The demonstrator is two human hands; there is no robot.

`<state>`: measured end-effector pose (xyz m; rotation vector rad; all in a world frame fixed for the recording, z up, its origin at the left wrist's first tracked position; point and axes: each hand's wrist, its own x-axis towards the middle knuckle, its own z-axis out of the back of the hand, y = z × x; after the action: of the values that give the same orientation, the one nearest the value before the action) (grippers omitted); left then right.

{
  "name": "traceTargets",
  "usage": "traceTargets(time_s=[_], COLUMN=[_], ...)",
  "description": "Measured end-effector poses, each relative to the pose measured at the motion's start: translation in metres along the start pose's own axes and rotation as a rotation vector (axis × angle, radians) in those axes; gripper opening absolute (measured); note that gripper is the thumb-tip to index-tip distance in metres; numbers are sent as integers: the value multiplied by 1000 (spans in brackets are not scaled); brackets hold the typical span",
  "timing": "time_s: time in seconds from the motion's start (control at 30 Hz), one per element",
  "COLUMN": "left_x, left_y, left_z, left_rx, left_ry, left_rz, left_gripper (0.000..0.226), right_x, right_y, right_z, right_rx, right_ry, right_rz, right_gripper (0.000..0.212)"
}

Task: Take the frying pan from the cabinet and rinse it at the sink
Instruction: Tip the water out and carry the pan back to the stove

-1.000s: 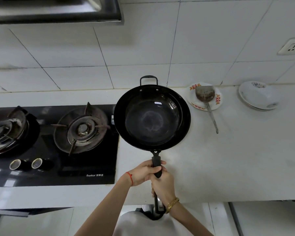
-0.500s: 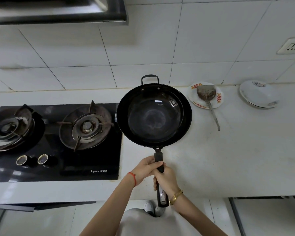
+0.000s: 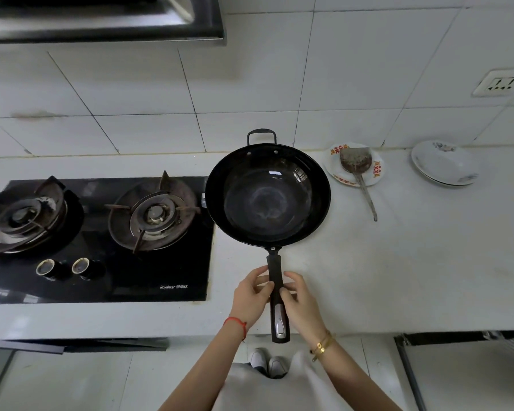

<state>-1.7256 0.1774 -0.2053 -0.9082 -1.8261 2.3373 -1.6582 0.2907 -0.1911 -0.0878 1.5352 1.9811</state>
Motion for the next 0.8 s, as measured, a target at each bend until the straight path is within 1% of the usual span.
traceTargets(time_s=[0.1, 0.23, 0.4, 0.63, 0.8], left_x=[-7, -14, -19, -20, -21], left_y=[0, -3, -6, -7, -7], left_z=[-1, -3, -5, -6, -3], left_rx=[59, 146, 246, 260, 348], left_ry=[-15, -42, -53, -66, -54], left_rz=[-28, -67, -111, -110, -119], left_gripper=[41, 44, 45, 45, 43], right_x=[-2, -5, -5, -4, -2], right_y=[-3, -7, -6, -9, -11], right_z=[1, 0, -2, -3, -1], right_rx=[-47, -98, -151, -177, -275], right_ry=[-3, 5, 7, 2, 2], right_rz=[74, 118, 165, 203, 222], right_gripper=[44, 48, 49, 49, 47])
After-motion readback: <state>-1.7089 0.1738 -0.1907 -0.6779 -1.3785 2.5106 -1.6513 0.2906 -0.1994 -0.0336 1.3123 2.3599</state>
